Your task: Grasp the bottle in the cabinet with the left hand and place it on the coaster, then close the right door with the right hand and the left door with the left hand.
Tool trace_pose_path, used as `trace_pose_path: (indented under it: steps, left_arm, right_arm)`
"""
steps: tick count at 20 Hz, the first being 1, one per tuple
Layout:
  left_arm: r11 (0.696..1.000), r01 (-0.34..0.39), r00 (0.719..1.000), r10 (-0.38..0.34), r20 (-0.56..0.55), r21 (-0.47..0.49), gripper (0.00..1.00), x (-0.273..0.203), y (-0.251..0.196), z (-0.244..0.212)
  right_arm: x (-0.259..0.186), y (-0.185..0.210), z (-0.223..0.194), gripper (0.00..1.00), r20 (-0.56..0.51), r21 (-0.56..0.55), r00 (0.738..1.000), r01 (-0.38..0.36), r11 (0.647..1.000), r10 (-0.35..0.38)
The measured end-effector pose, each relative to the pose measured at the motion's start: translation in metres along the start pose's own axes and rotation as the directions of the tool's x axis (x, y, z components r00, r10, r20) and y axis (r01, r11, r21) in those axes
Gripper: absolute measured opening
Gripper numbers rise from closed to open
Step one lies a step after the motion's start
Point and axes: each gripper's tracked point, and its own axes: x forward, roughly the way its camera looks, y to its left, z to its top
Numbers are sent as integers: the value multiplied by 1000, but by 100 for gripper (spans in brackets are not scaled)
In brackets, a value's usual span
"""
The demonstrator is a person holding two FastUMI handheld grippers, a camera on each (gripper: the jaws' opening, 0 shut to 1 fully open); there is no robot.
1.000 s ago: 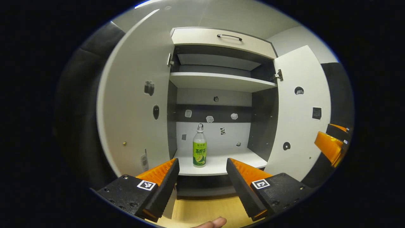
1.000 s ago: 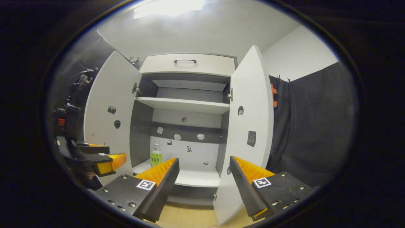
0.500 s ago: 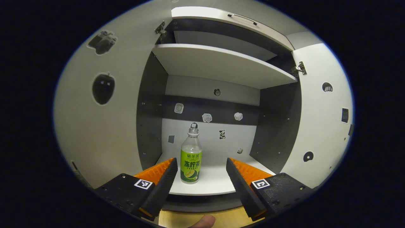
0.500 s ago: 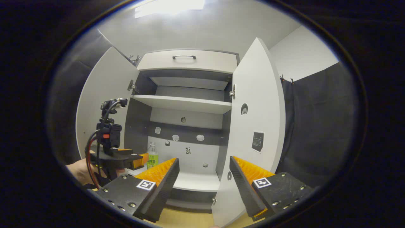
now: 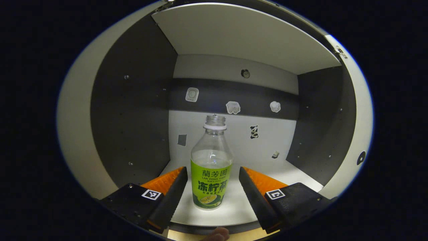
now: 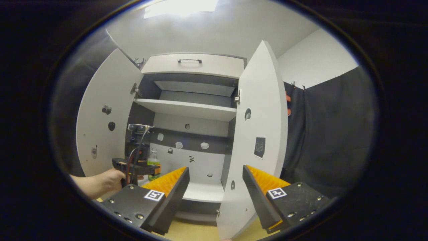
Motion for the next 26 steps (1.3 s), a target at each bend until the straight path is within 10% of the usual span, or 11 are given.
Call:
trace_pose_path:
  steps: [9, 26]
  left_arm:
    - [995, 98, 995, -99, 22, 20, 79, -19, -26, 11]
    - [994, 106, 990, -105, 95, -14, 78, -260, -28, 31]
  right_arm:
    - [-40, 1, -7, 97, -20, 5, 999, -25, 1000, 26]
    - [-144, 9, 25, 96, -3, 102, 992, -126, 987, 127]
